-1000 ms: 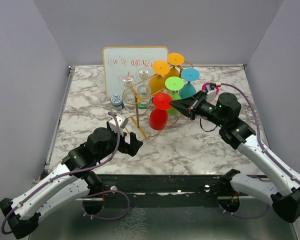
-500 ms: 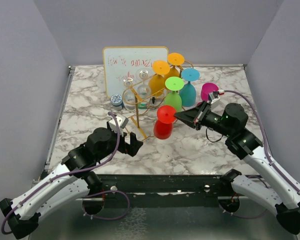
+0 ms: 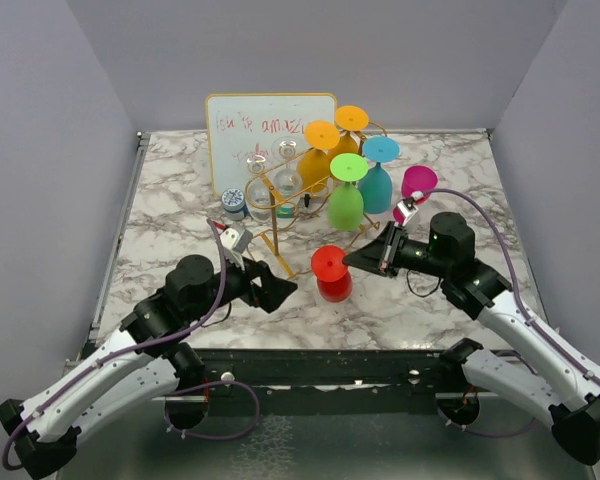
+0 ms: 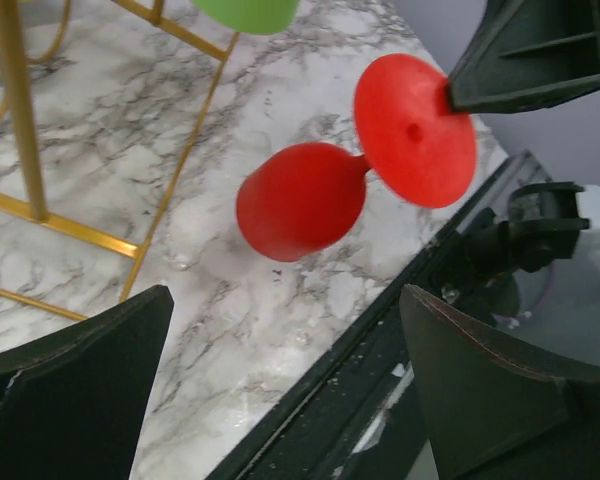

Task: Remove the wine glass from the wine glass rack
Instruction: Place the wine glass at the center of the board.

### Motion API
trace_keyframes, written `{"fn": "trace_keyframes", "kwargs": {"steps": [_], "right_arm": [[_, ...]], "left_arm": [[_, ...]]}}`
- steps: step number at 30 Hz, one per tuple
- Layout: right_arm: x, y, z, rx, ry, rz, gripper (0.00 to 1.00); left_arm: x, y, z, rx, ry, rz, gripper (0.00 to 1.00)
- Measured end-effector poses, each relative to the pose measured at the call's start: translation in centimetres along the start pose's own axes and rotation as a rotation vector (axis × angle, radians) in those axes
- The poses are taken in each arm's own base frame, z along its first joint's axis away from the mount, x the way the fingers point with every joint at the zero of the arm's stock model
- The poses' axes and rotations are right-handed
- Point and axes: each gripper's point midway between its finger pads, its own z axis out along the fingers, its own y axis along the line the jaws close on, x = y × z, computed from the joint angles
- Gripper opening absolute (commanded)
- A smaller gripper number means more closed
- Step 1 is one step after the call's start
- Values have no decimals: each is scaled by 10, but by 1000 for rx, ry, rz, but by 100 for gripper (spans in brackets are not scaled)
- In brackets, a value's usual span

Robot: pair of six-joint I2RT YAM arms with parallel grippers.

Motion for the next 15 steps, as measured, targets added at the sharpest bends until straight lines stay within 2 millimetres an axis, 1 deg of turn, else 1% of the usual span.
{"fn": "trace_keyframes", "kwargs": {"steps": [3, 6, 9, 15], "right_arm": [[8, -2, 1, -12, 51, -45, 1], [15, -3, -1, -31, 89, -92, 1], [22, 0, -6, -57, 113, -134, 0], [30, 8, -12, -111, 156, -189, 0]], "left_arm": [[-5, -16, 7, 71, 5, -39, 89], [-14, -37, 16, 153, 24, -86, 84], [-14, -49, 23, 205, 47, -129, 78], [-21, -68, 21, 323, -7, -204, 64]]}}
